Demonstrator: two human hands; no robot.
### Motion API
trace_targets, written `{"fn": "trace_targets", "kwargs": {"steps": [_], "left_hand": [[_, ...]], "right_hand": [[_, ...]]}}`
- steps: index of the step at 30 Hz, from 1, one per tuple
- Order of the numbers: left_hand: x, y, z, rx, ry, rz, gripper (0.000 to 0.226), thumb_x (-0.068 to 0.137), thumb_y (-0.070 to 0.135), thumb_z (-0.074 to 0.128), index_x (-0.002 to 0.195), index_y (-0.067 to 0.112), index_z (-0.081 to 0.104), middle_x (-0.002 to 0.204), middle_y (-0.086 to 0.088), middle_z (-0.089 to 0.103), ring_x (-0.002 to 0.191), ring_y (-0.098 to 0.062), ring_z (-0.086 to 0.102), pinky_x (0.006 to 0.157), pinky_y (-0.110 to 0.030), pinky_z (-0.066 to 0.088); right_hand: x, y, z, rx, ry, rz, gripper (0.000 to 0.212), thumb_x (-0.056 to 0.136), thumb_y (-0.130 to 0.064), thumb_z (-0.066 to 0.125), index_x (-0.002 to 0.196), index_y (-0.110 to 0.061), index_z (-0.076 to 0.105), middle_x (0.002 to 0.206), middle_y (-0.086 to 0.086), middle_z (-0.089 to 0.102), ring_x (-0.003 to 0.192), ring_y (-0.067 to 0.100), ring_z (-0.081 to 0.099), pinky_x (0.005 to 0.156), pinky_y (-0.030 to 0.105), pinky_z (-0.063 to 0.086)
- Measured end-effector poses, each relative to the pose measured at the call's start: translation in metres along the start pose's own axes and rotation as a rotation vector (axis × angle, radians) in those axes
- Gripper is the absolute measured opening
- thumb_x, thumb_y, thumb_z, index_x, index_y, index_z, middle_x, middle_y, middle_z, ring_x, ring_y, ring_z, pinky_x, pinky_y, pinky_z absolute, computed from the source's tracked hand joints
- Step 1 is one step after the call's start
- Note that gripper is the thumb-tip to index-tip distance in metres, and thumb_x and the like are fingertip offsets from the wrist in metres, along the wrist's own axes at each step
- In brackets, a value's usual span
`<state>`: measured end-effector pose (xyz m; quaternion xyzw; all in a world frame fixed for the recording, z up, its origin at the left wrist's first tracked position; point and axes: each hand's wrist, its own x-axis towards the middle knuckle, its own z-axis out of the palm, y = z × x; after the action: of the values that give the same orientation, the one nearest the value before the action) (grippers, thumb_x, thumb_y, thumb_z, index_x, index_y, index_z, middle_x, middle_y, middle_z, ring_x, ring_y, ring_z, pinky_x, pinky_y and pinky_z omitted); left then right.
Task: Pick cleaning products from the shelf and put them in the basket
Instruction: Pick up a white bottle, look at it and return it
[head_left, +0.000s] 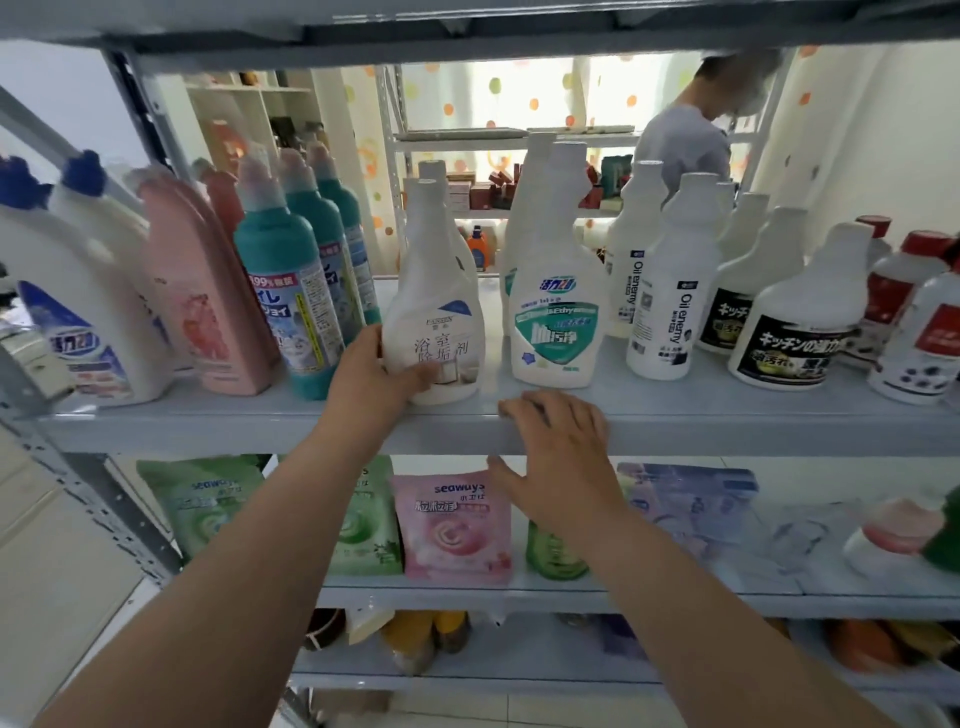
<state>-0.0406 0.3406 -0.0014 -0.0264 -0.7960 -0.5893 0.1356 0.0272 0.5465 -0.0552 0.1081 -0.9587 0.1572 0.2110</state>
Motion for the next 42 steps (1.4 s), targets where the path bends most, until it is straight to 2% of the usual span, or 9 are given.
{"fn": "trace_targets", "kwargs": {"steps": [7, 15, 18, 23, 27, 32, 36, 39, 42], "left_hand": [[-0.082, 0.010, -0.047, -0.041, -0.178, 0.023, 0.035, 0.084, 0.033, 0.083, 0.102, 0.051, 0.059, 0.099, 0.014, 0.074, 0.083, -0.007, 0.073, 0.061, -0.020, 0.057], [-0.177, -0.050, -0.101, -0.150, -0.300, -0.101, 0.050, 0.074, 0.049, 0.068, 0.121, 0.057, 0.053, 0.105, 0.019, 0.070, 0.090, -0.008, 0.073, 0.070, -0.032, 0.063], [-0.204, -0.076, -0.111, -0.327, -0.318, -0.369, 0.036, 0.071, 0.043, 0.059, 0.106, 0.049, 0.065, 0.092, 0.011, 0.073, 0.080, -0.019, 0.072, 0.056, -0.035, 0.056], [-0.252, -0.101, -0.130, -0.546, -0.578, -0.811, 0.028, 0.090, 0.044, 0.060, 0.097, 0.017, 0.063, 0.064, -0.003, 0.062, 0.045, -0.018, 0.056, 0.037, -0.020, 0.035], [-0.272, -0.124, -0.148, -0.354, -0.690, -0.640, 0.081, 0.061, 0.048, 0.085, 0.129, 0.028, 0.045, 0.118, 0.000, 0.064, 0.085, -0.012, 0.075, 0.062, -0.036, 0.061], [-0.301, -0.135, -0.150, 0.188, -0.692, -0.015, 0.137, 0.041, 0.053, 0.096, 0.152, 0.033, 0.019, 0.142, 0.014, 0.029, 0.125, -0.003, 0.043, 0.101, -0.027, 0.049], [-0.316, -0.129, -0.139, 0.216, -0.506, 0.331, 0.118, 0.052, 0.025, 0.087, 0.153, 0.008, 0.027, 0.148, 0.000, 0.032, 0.138, -0.015, 0.031, 0.112, -0.033, 0.041], [-0.323, -0.128, -0.143, 0.016, -0.619, 0.253, 0.107, 0.059, 0.019, 0.079, 0.151, 0.034, 0.027, 0.143, 0.027, 0.037, 0.130, 0.000, 0.046, 0.094, -0.016, 0.050], [-0.334, -0.127, -0.142, -0.110, -0.662, 0.092, 0.073, 0.068, 0.031, 0.072, 0.131, 0.051, 0.042, 0.123, 0.026, 0.056, 0.112, -0.003, 0.062, 0.074, -0.022, 0.059]], "right_hand": [[-0.009, -0.045, -0.036, 0.983, -0.065, 0.154, 0.044, 0.083, -0.072, 0.063, 0.124, -0.062, 0.051, 0.123, -0.027, 0.066, 0.116, -0.005, 0.061, 0.091, 0.018, 0.054], [-0.089, -0.117, 0.017, 1.280, -0.096, 0.326, 0.053, 0.077, -0.059, 0.082, 0.122, -0.041, 0.062, 0.119, -0.002, 0.074, 0.110, 0.022, 0.072, 0.087, 0.049, 0.062], [-0.117, -0.146, 0.032, 1.431, -0.133, 0.464, 0.053, 0.068, -0.058, 0.083, 0.114, -0.038, 0.064, 0.112, -0.003, 0.075, 0.104, 0.025, 0.073, 0.079, 0.039, 0.062], [-0.151, -0.185, 0.037, 1.698, -0.396, 0.748, 0.113, 0.044, -0.081, 0.085, 0.134, -0.017, 0.057, 0.122, 0.010, 0.075, 0.110, 0.028, 0.072, 0.090, 0.045, 0.060], [-0.176, -0.202, 0.041, 1.759, -0.261, 0.858, 0.038, 0.073, -0.033, 0.069, 0.100, -0.008, 0.077, 0.101, 0.016, 0.075, 0.093, 0.035, 0.072, 0.080, 0.044, 0.062], [-0.216, -0.223, 0.044, 1.639, 0.049, 0.510, 0.032, 0.067, 0.000, 0.062, 0.082, -0.027, 0.073, 0.096, 0.003, 0.072, 0.107, 0.033, 0.065, 0.099, 0.058, 0.052], [-0.237, -0.229, 0.033, 1.570, -0.005, 0.198, 0.032, 0.071, -0.007, 0.070, 0.094, -0.030, 0.068, 0.111, 0.003, 0.070, 0.122, 0.027, 0.061, 0.107, 0.048, 0.050], [-0.244, -0.216, 0.018, 1.428, -0.099, 0.255, 0.033, 0.077, -0.020, 0.073, 0.108, -0.032, 0.069, 0.127, 0.004, 0.068, 0.125, 0.031, 0.062, 0.104, 0.050, 0.053], [-0.252, -0.199, 0.005, 1.308, -0.008, 0.445, 0.036, 0.075, -0.043, 0.079, 0.109, -0.044, 0.070, 0.113, -0.005, 0.074, 0.109, 0.016, 0.070, 0.087, 0.033, 0.058]]}}
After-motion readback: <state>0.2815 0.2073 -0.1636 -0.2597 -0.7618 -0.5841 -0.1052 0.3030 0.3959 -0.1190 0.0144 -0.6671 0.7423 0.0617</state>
